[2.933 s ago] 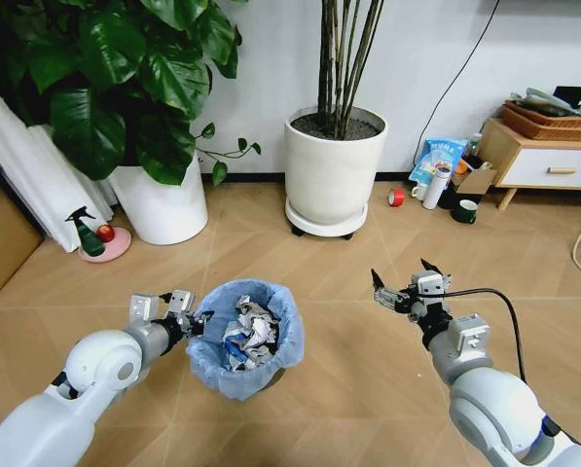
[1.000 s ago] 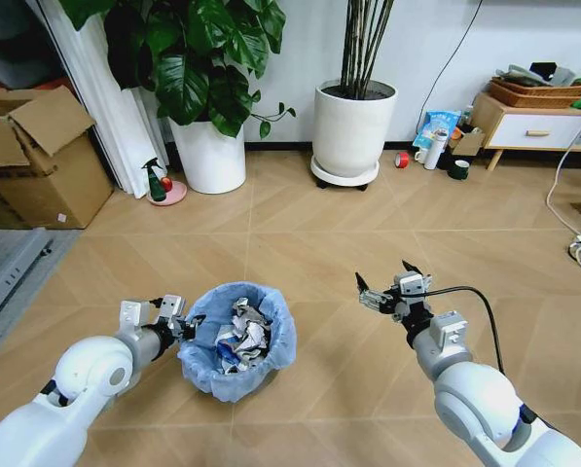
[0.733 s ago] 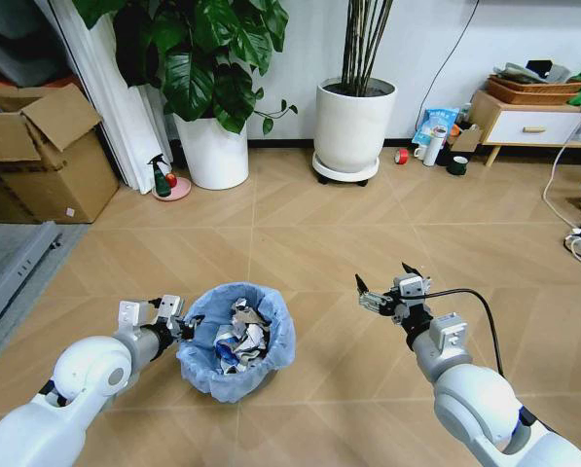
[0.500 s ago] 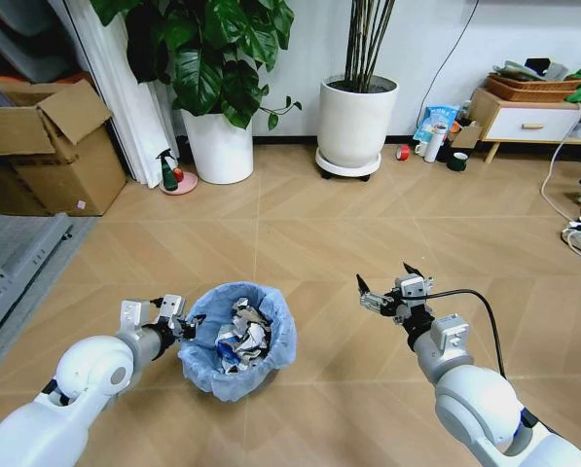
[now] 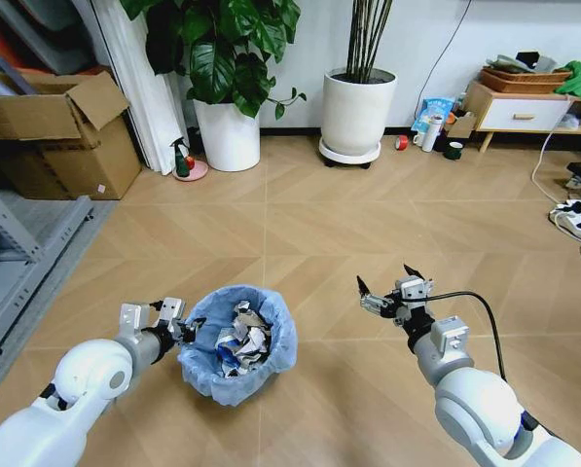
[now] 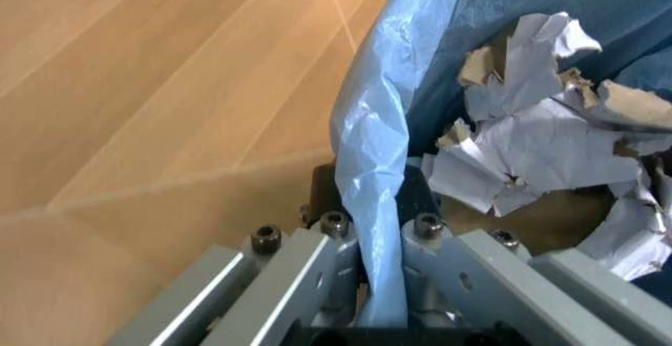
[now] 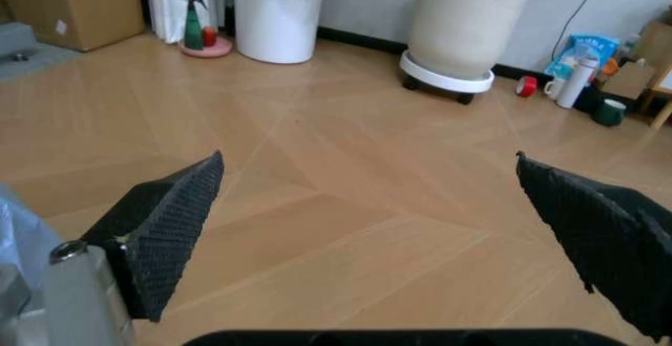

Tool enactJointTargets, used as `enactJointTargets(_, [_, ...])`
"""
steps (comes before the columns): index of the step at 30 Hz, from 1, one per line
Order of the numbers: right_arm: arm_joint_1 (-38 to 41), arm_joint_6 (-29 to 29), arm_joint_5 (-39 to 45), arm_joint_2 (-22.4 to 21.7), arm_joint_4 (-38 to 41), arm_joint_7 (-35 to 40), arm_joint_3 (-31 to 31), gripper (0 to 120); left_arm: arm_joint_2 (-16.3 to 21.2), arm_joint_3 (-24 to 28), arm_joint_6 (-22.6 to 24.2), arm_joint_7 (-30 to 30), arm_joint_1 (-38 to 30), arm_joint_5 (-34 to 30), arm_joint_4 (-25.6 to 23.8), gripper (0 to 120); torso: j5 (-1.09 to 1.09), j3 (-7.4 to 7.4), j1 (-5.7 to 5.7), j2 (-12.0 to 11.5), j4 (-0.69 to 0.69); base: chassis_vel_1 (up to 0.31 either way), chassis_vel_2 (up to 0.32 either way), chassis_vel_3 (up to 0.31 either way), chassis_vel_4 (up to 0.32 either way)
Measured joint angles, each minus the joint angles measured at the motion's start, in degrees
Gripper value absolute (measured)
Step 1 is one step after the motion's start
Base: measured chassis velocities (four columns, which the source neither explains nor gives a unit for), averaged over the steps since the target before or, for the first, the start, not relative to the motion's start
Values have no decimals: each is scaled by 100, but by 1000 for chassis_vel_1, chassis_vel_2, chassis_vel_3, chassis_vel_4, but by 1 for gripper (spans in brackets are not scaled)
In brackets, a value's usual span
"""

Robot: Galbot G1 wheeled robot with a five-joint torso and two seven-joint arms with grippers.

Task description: Pick up the trash bin and place the garbage on the floor into it.

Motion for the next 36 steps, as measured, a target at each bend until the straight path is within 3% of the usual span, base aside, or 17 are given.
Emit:
enactJointTargets(16, [-30,74,-7,-49,21,-60,-33,100,-12,-120,0,12,175,25,-94,0,1,0,0,0,0,206,-113,-214,115])
enactJointTargets(36, [-177,71,-48,97,94,-69,27,100,166,-354,-16,37,506,-3,-309,0,1,1,1,0,0,6,-8,-4,12])
